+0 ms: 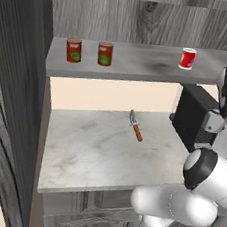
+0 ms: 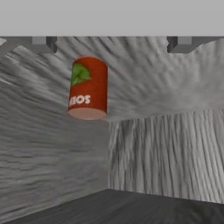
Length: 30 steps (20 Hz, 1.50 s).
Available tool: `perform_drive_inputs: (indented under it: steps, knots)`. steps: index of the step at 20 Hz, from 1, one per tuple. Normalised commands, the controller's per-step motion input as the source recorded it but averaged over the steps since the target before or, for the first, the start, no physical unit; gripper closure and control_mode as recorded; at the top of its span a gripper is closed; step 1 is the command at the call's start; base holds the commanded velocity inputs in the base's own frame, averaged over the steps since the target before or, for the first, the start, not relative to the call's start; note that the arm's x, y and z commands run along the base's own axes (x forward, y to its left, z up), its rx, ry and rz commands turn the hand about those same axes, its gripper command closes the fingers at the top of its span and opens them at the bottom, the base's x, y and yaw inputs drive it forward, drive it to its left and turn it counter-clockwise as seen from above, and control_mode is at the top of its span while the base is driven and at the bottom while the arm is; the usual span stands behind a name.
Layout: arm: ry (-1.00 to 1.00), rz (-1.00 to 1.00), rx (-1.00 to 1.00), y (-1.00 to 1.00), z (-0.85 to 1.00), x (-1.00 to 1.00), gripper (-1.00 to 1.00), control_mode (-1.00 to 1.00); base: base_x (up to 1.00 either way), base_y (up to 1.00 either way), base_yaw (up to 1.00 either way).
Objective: Stack two cans on top of the other two cans in the cabinet.
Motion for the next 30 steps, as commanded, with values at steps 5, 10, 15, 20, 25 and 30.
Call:
perform_drive_inputs:
  steps: [5,10,15,20,25,30]
  knots:
    - [0.03,0.00,0.00,-0.23,0.00,0.10,-1.00,-1.00,0.00,0.00,0.00]
    - [0.06,0.00,0.00,-0.23,0.00,0.02,-1.00,-1.00,0.00,0.00,0.00]
    - [0.06,0.00,0.00,-0.18,0.00,0.00,-1.00,-1.00,0.00,0.00,0.00]
    - [0.05,0.00,0.00,-0.14,0.00,0.03,-1.00,-1.00,0.00,0.00,0.00]
    - [0.04,0.00,0.00,-0.07,0.00,0.06,-1.00,-1.00,0.00,0.00,0.00]
    - [0.00,0.00,0.00,0.00,0.00,0.06,-1.00,-1.00,0.00,0.00,0.00]
